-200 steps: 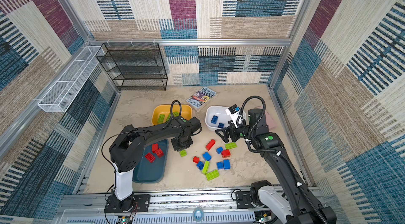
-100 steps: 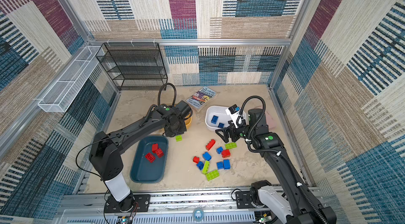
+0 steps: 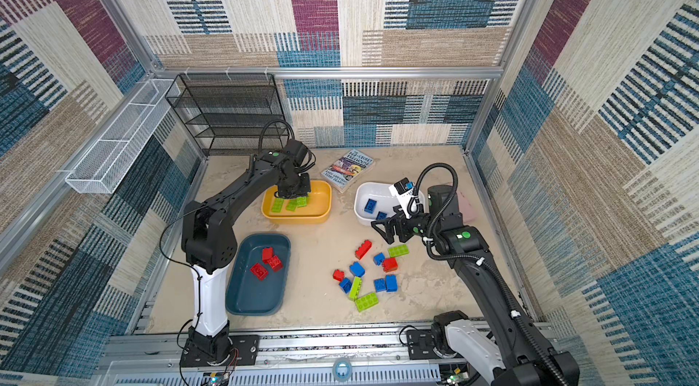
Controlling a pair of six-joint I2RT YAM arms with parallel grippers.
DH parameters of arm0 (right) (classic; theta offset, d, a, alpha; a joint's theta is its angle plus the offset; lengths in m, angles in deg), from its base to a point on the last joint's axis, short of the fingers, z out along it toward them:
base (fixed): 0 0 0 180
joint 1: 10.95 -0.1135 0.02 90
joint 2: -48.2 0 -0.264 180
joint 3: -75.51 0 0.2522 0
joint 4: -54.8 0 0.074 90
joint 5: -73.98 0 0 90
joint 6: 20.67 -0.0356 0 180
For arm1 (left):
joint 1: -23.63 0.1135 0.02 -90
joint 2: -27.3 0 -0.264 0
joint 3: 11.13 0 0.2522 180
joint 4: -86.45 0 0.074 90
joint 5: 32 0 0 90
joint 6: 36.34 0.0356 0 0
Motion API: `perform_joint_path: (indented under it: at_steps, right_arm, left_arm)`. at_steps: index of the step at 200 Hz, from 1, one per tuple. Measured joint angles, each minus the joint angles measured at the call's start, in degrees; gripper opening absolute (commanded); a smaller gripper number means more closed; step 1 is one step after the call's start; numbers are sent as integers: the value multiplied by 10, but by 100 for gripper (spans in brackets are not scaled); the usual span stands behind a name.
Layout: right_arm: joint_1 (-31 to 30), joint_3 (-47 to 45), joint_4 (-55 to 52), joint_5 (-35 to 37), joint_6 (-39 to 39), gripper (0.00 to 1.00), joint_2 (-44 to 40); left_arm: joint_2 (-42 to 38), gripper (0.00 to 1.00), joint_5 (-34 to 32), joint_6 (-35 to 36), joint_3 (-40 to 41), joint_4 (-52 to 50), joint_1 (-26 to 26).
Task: Sort the legos into containers by color
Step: Place the lego in the container, then pick up the lego from the middle-left of the table.
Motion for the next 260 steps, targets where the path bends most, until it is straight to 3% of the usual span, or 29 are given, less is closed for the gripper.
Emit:
perform_joint_path:
  at_steps: [28,74,146,181,205,260]
  right_arm:
    - [0,0,0,0,0,99,2]
    - [0,2,0,0,0,99,6]
    - [0,13,-1,0,0,99,7]
    - [0,18,-1,-4,0,99,12]
    - [0,22,-2,-5,0,99,15]
    - [0,26,-2,-6,0,99,18]
  left_arm:
    - [34,32,26,5,-6,2,1]
    - [30,56,26,17,11,3,7]
    - [-121,62,31,41,126,6,-8]
    - [-228,62,42,33,236,9,-68]
    - [-287,62,42,1,305,14,-138]
    - [-282,61,39,-50,367,53,-268]
